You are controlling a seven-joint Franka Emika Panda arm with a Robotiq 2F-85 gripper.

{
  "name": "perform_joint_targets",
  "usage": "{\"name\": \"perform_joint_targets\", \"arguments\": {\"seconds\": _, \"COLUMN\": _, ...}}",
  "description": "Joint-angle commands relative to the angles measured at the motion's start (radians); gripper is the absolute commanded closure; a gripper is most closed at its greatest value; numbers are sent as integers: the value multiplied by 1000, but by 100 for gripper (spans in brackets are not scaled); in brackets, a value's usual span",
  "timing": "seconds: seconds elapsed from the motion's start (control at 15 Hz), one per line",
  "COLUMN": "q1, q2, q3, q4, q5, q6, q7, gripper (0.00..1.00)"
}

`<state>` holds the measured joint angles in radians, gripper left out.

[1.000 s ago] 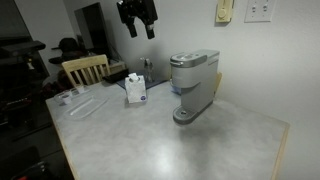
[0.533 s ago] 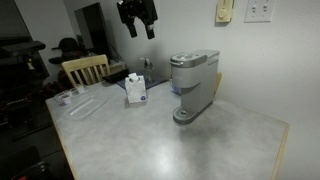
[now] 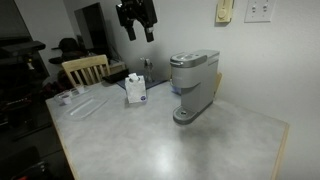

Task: Press down on the top of the coffeemaker

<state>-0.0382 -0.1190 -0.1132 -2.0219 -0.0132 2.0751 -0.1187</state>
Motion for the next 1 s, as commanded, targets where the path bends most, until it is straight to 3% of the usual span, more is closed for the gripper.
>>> {"name": "perform_joint_targets", "arguments": {"seconds": 0.0, "q1": -27, "q2": 59, "q3": -17, "q4": 21, "q5": -5, "q6": 10, "q7": -138, "gripper": 0}}
{"name": "perform_joint_targets", "arguments": {"seconds": 0.07, "q1": -32, "q2": 85, "q3": -21, "q4": 42, "q5": -18, "q6": 21, "q7": -165, "gripper": 0}}
{"name": "perform_joint_targets", "arguments": {"seconds": 0.13, "q1": -25, "q2": 22, "q3": -5, "q4": 1, "q5": -1, "q6": 2, "q7": -103, "gripper": 0}}
{"name": "perform_joint_targets", "arguments": {"seconds": 0.6, "q1": -36, "q2": 74, "q3": -11, "q4": 31, "q5": -3, "q6": 9, "q7": -145, "gripper": 0}}
{"name": "perform_joint_targets", "arguments": {"seconds": 0.93, "q1": -24, "q2": 122, "q3": 8, "q4": 75, "q5": 6, "q6": 101, "q7": -136, "gripper": 0}}
